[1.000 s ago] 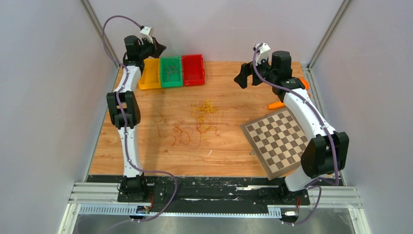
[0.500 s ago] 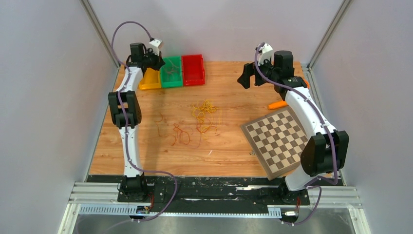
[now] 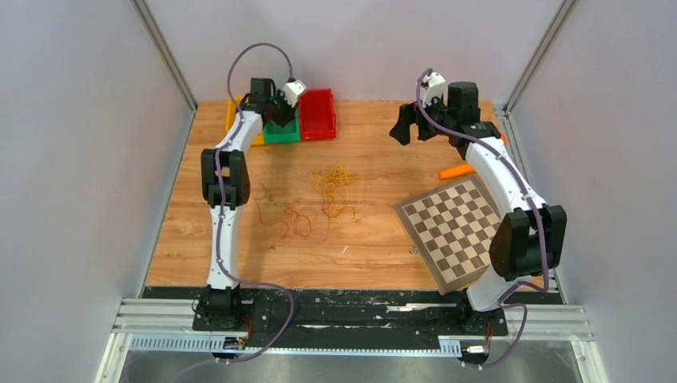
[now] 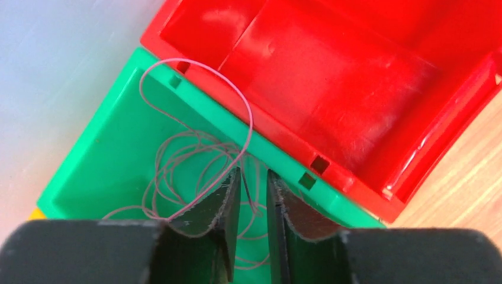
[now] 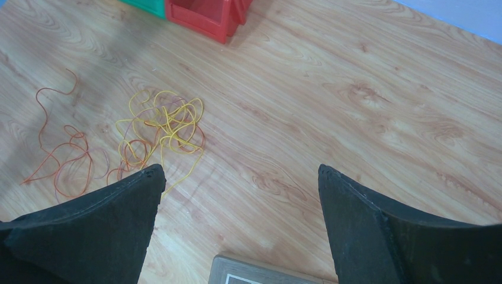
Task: Untangle the cables
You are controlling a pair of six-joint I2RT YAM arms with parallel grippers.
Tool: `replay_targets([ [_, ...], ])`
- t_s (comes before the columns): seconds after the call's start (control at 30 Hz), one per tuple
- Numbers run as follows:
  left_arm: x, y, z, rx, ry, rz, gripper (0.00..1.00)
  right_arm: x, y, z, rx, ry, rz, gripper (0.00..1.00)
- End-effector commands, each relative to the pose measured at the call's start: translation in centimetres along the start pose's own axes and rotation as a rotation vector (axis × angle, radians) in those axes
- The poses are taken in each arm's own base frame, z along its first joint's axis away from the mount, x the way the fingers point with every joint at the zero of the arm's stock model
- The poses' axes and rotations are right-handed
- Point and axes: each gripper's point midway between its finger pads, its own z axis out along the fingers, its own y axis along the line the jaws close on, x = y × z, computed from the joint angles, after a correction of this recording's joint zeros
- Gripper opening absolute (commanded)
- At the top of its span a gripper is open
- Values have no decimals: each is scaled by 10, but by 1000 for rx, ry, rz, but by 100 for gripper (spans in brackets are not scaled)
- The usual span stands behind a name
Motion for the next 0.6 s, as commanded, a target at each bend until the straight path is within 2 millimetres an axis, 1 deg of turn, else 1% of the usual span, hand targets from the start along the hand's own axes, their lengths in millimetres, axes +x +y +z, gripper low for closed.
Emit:
replay_targets([
  [0.0,-22,24,-38,-50,11,85,38,-22,2,-7,-14,-52,-25,100],
  [0.03,-21,21,-44,-38,27,92,47,-21,2,-7,-16,-52,-23,100],
  [0.07,-27,19,-52,-31,25,101,51,-21,3,-6,-20,-51,-19,100],
  [0.1,-23,15,-58,-8,50,105,56,-21,3,-6,-22,-52,-16,100],
  [0.13,-29,14,-66,-3,47,121,58,-21,3,-6,-26,-51,-12,100],
  [0.17,-26,9,-72,17,68,111,62,-20,4,-5,-31,-49,-8,100],
  [0.2,-34,8,-81,26,55,119,63,-21,5,-5,-35,-50,-5,100],
  [0.23,-32,5,-87,44,65,107,65,-20,6,-5,-37,-48,0,100],
  [0.27,-41,2,-95,64,39,106,66,-19,6,-6,-40,-47,5,100],
  [0.3,-40,-1,-101,86,39,90,68,-20,7,-6,-41,-49,5,100],
  [0.33,-51,-7,-109,121,0,83,68,-18,8,-6,-44,-47,7,100],
  [0.37,-52,-10,-116,145,-8,66,69,-18,9,-7,-46,-47,9,100],
  [0.4,-61,-19,-123,191,-46,48,69,-16,9,-7,-47,-44,12,100],
  [0.43,-65,-19,-128,202,-64,35,70,-16,10,-8,-49,-43,13,100],
  [0.47,-74,-23,-132,230,-100,12,69,-15,10,-8,-49,-43,13,100],
  [0.53,-88,-21,-134,229,-154,-16,67,-14,11,-9,-53,-42,14,100],
  [0.57,-86,-8,-136,199,-162,-34,66,-14,12,-10,-56,-41,16,100],
])
